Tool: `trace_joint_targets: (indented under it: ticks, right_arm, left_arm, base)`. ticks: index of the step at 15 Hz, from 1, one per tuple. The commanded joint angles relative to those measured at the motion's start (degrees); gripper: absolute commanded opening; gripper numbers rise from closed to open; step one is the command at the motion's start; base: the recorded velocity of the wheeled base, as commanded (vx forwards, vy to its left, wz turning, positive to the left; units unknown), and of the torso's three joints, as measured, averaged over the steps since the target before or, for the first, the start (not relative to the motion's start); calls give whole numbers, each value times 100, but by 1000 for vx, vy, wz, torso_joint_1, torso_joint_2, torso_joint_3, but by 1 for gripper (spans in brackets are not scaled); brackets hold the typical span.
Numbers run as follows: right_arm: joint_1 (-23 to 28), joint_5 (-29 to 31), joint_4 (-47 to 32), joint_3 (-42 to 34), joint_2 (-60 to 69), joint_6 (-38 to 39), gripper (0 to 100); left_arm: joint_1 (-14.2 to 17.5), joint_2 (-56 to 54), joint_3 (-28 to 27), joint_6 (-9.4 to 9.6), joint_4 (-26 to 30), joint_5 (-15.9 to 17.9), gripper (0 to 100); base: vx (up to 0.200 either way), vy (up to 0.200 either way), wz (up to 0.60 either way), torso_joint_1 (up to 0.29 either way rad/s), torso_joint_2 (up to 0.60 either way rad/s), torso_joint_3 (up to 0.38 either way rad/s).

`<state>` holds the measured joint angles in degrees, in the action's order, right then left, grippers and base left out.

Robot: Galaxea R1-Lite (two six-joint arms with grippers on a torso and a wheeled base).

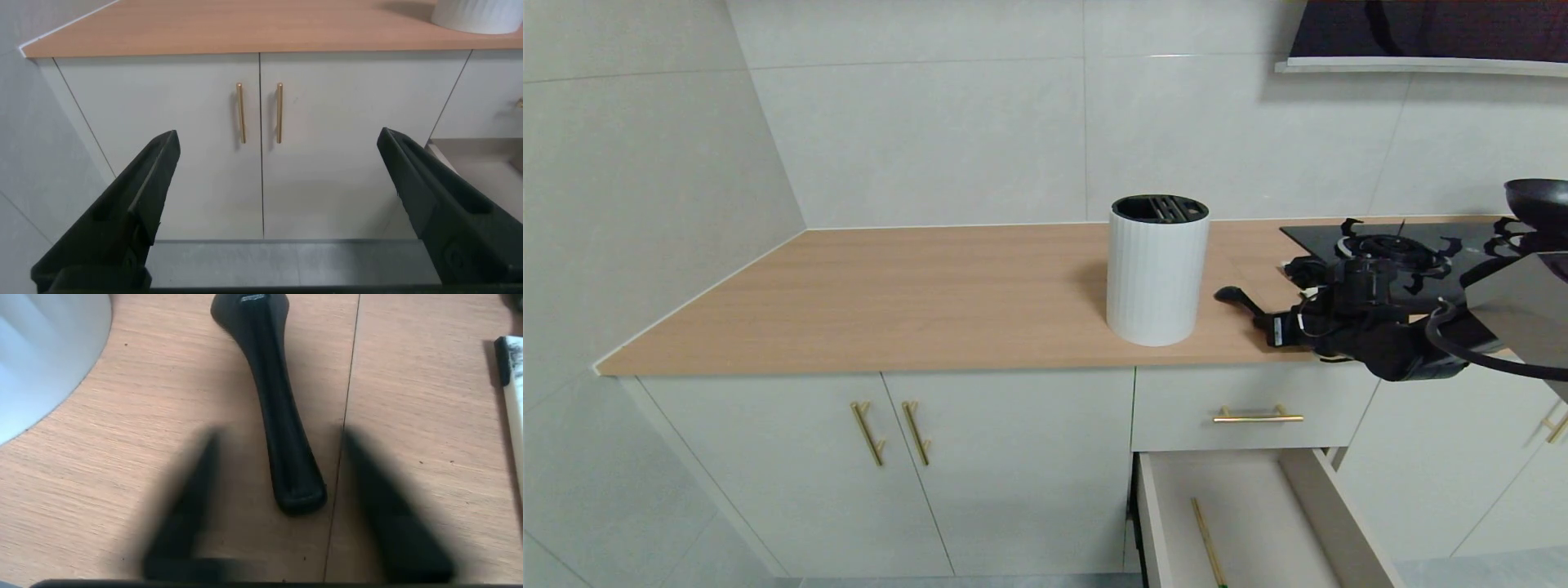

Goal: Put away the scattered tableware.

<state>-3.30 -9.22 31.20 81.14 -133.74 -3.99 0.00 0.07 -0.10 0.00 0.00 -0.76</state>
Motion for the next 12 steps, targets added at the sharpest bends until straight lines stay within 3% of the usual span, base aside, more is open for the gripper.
trace_joint_targets:
  ticks: [1, 7, 11, 12]
  right_arm:
    - [-4, -1, 1, -2, -3, 3, 0]
    - [-4, 16, -333, -2, 199, 12, 0]
    - [-12, -10, -1828, 16, 1034, 126, 0]
    - [-48, -1, -2645, 174, 1368, 153, 0]
  left_arm:
    - [0, 1, 1, 0, 0, -4, 100]
    - [0, 1, 1, 0, 0, -4, 100]
    - [0, 1, 1, 0, 0, -4, 100]
    - [0, 1, 1, 0, 0, -4, 100]
  base:
    - [0, 0, 0, 0, 0, 0]
    - [0, 0, 0, 0, 0, 0]
    - [0, 0, 0, 0, 0, 0]
    - [0, 0, 0, 0, 0, 0]
